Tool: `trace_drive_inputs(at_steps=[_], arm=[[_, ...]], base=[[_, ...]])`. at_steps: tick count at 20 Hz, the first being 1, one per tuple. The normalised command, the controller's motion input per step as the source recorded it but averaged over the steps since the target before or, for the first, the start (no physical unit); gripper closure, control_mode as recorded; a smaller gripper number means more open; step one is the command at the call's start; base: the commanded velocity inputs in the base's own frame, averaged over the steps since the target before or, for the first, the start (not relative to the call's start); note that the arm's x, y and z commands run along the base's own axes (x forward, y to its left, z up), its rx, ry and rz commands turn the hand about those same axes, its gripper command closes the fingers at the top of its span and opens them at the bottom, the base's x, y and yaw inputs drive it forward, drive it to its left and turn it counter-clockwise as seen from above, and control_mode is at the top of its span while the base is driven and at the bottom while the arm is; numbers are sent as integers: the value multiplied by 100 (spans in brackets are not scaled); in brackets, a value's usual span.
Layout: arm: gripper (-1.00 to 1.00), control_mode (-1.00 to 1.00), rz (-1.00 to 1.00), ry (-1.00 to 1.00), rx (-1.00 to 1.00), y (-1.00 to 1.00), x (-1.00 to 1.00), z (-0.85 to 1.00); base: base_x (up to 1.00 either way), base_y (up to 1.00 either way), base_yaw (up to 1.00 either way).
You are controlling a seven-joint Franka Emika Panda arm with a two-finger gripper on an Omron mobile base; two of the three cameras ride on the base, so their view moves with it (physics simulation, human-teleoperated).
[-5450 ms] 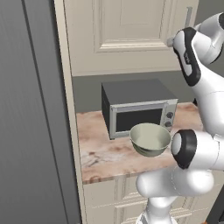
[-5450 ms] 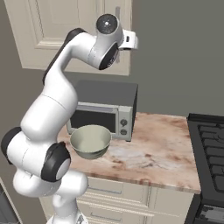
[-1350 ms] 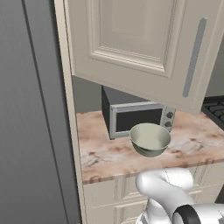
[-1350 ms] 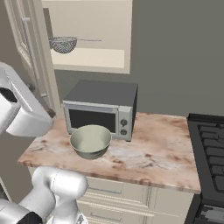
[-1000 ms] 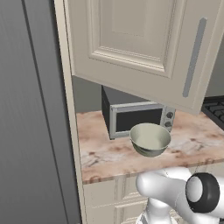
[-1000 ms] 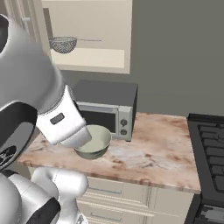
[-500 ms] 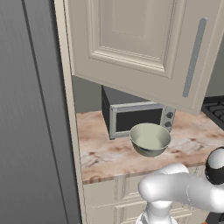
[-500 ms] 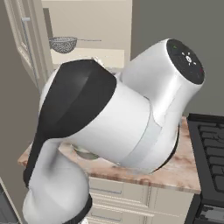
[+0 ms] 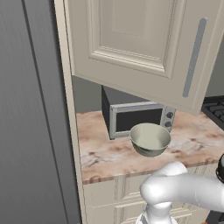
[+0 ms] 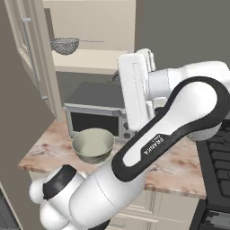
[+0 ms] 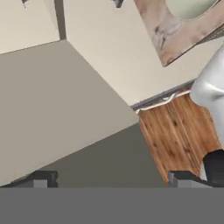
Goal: Open the cabinet and setup a tea strainer by placing it in the bowl upright.
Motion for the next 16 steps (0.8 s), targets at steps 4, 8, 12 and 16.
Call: trace_drive_inputs(at_steps=[4, 8, 12, 16], arm=[[-100, -100, 18, 0, 31, 16, 34, 0], [-100, -100, 7, -2, 2, 42, 24, -1], [-100, -100, 6, -3, 0, 45, 35, -3], [-100, -100, 1, -7, 0, 22, 44, -13]], base=[[0, 0, 0], [0, 0, 0], [0, 0, 0], [0, 0, 0]])
